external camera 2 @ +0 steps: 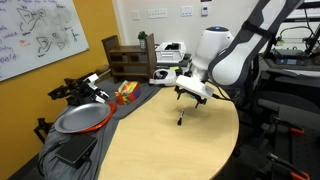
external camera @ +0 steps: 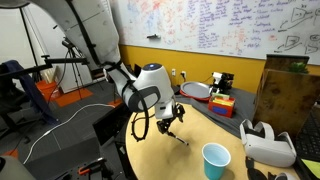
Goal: Take the marker from the table and place it in the blue cup
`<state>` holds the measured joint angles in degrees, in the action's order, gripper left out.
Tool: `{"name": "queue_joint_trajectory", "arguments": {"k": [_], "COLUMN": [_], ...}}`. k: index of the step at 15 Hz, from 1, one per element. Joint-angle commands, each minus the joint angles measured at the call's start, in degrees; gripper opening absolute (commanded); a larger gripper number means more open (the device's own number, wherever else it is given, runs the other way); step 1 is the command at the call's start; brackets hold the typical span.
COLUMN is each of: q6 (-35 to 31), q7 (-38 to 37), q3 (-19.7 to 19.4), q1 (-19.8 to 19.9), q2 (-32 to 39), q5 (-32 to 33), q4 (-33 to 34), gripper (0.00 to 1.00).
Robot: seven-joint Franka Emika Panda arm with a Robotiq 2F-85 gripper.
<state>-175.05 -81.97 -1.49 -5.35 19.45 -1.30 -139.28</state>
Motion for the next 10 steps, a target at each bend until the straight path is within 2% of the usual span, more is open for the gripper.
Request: {"name": "queue_joint_trajectory", "arguments": {"k": [1,5,10], "q6": [2.4,2.8,7.4], "q7": [1.8,2.9,5.0], "q3": [-2.1,-3.2,-0.8], "q1": [-2.2,-2.4,-0.5], "q2": [2.7,5.5,7.3], "q5": [-4.5,-6.0,-9.3], "q4": [3.3,5.5,8.4], "gripper": [1.00,1.00,1.00]}}
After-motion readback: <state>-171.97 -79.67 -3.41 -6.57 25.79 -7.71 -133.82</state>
